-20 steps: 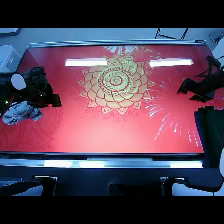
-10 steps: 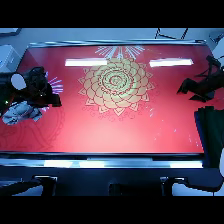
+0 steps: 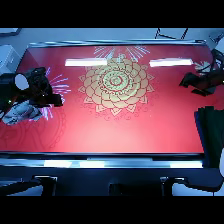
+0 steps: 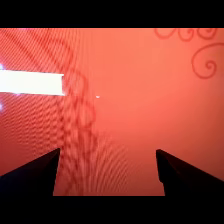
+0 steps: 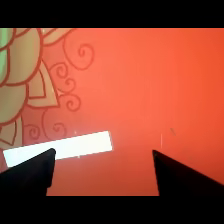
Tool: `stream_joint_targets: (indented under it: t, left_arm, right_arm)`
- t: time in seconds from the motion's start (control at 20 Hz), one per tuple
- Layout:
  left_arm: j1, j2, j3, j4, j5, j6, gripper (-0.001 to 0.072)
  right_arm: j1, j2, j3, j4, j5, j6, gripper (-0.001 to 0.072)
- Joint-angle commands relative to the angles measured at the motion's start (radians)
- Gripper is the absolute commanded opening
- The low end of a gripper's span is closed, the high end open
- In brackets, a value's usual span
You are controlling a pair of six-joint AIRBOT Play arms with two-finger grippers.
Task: Fold the clothes and pants, and hang the long-sleeved shirts on hangers.
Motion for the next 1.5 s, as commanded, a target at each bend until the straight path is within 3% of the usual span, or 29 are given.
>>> stream_joint_targets:
  t: [0.0, 0.15, 0.3, 0.45, 0.7, 0.95, 1.15, 1.2, 1.25, 1.3, 1.45]
  left_arm:
    - [0.011, -0.020, 0.015, 0.062, 0.016, 0.000, 0.0720]
    - [0.186, -0.020, 0.075, 0.153, -0.112, -0.110, 0.0720]
    - [0.469, -0.014, 0.071, -0.018, -0.159, -0.137, 0.0720]
    - [0.645, -0.014, 0.025, -0.179, -0.052, -0.140, 0.0720]
    - [0.677, -0.049, -0.057, -0.278, 0.246, -0.151, 0.0720]
    - [0.677, -0.134, -0.059, -0.204, 0.254, -0.204, 0.0720]
    - [0.676, -0.146, -0.059, -0.191, 0.298, -0.197, 0.0707]
    - [0.677, -0.146, -0.059, -0.191, 0.299, -0.198, 0.0512]
    - [0.677, -0.145, -0.059, -0.192, 0.297, -0.190, 0.0181]
    - [0.673, -0.138, -0.058, -0.204, 0.285, -0.156, 0.0025]
    - [0.620, -0.037, -0.058, -0.274, 0.306, -0.035, 0.0024]
  right_arm:
    - [0.001, -0.001, 0.000, -0.003, -0.079, 0.008, 0.0703]
    - [0.001, -0.001, 0.000, -0.003, -0.042, -0.063, 0.0702]
    - [0.001, -0.004, 0.000, 0.000, -0.043, -0.063, 0.0698]
    - [0.001, -0.006, 0.000, 0.001, -0.043, -0.063, 0.0697]
    - [0.001, -0.006, 0.000, 0.001, -0.041, -0.062, 0.0697]
    - [0.001, -0.006, 0.000, 0.002, 0.039, -0.058, 0.0697]
    - [0.001, -0.005, 0.000, 0.002, 0.122, -0.039, 0.0697]
    - [0.001, -0.005, 0.000, 0.002, 0.149, -0.022, 0.0697]
    - [0.001, -0.003, 0.000, 0.002, 0.176, -0.006, 0.0697]
    - [0.001, -0.001, 0.000, 0.002, 0.198, -0.003, 0.0696]
    - [0.001, 0.029, 0.000, 0.003, 0.243, -0.003, 0.0686]
